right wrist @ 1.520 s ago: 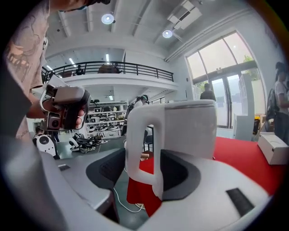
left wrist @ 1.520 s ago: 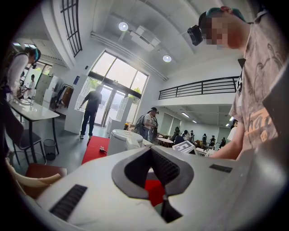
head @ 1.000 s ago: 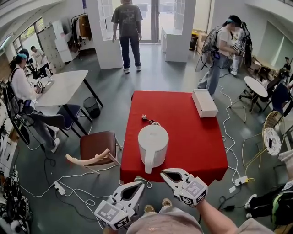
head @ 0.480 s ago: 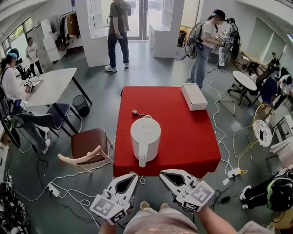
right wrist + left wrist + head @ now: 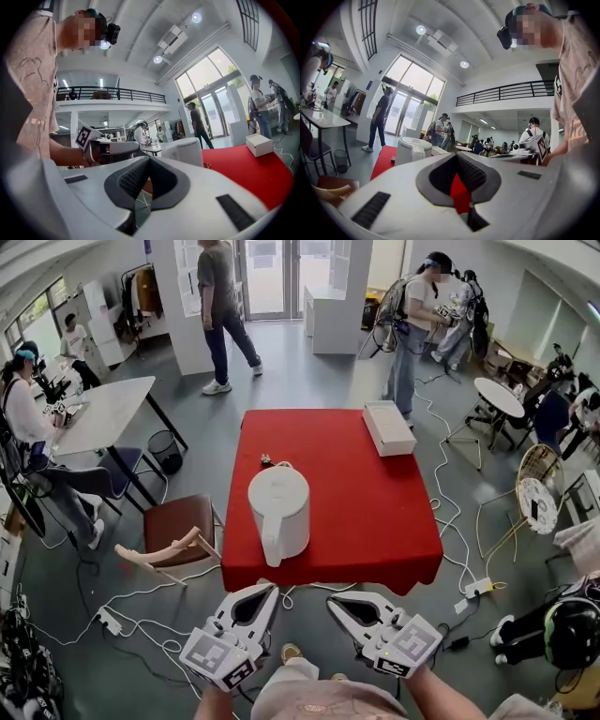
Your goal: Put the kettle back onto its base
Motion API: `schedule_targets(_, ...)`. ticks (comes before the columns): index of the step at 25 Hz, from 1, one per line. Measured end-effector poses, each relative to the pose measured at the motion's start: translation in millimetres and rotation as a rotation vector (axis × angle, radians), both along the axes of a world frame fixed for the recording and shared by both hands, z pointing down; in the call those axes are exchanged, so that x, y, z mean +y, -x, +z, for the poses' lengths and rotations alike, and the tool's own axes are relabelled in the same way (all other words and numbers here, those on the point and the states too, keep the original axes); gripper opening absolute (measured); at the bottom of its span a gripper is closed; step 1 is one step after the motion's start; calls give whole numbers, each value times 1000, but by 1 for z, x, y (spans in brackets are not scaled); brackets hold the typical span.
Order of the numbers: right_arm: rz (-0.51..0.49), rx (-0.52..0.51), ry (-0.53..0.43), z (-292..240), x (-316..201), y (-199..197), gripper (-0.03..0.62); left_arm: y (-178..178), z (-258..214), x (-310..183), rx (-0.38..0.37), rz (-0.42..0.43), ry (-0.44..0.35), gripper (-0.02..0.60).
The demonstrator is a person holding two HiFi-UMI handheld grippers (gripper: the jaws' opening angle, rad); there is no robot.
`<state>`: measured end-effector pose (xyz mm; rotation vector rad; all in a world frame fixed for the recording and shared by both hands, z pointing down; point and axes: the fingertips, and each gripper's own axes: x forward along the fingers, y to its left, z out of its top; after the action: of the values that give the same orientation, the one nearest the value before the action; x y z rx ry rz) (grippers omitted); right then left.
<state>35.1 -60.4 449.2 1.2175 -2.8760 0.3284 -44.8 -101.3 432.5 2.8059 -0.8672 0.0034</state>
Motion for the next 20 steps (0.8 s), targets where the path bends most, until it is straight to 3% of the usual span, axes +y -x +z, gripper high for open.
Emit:
schedule_targets(12,-108,26,-10,-2,81,-33,8,-46,6,82,-37,-32,-7,-2)
schedule_targets(20,-116,83,-30,-8,121,-56,8,-64,-1,142,-58,-70,-18,-2)
